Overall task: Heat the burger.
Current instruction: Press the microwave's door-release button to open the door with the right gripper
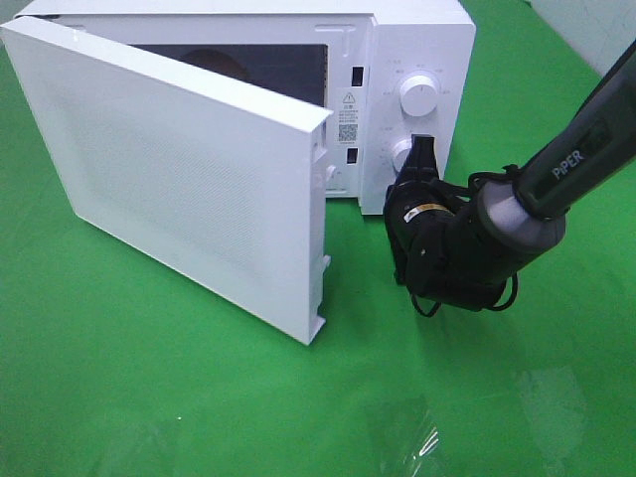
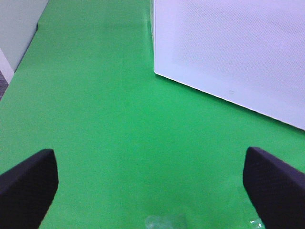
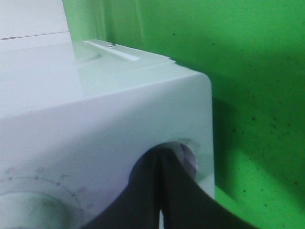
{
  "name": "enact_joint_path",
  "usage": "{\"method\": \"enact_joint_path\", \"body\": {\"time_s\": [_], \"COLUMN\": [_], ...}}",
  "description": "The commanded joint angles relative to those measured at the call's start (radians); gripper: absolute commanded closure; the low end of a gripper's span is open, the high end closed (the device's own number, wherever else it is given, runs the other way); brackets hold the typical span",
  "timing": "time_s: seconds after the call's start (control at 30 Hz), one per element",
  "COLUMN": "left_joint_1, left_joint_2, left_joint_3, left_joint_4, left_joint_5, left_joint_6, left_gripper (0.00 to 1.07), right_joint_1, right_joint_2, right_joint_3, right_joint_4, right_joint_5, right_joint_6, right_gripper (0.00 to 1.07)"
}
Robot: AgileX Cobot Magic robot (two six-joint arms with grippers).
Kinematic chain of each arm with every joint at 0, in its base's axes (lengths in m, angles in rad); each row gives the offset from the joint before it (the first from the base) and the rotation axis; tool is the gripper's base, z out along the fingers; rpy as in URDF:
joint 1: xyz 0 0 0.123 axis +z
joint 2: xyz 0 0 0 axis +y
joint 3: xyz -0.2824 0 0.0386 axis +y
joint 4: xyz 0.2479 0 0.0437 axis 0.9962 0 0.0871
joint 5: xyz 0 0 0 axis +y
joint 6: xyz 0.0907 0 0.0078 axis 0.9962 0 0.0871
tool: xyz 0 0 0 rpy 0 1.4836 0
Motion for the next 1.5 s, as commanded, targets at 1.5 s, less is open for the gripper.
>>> {"method": "enact_joint_path", "body": {"time_s": [1.5], "left_joint_1": [0.003], "left_joint_2": [-0.020], "left_joint_3": [0.005], "left_joint_4": [0.002], "left_joint_5": [0.001], "left_joint_6": [-0.004], "left_gripper": [0.03], "right_joint_1": [0.018], "right_joint_2": [-0.319], "right_joint_3": [0.258], "right_joint_4": [-0.125], "right_joint_5": [0.223], "right_joint_6": [-0.148], "right_gripper": [1.07]}}
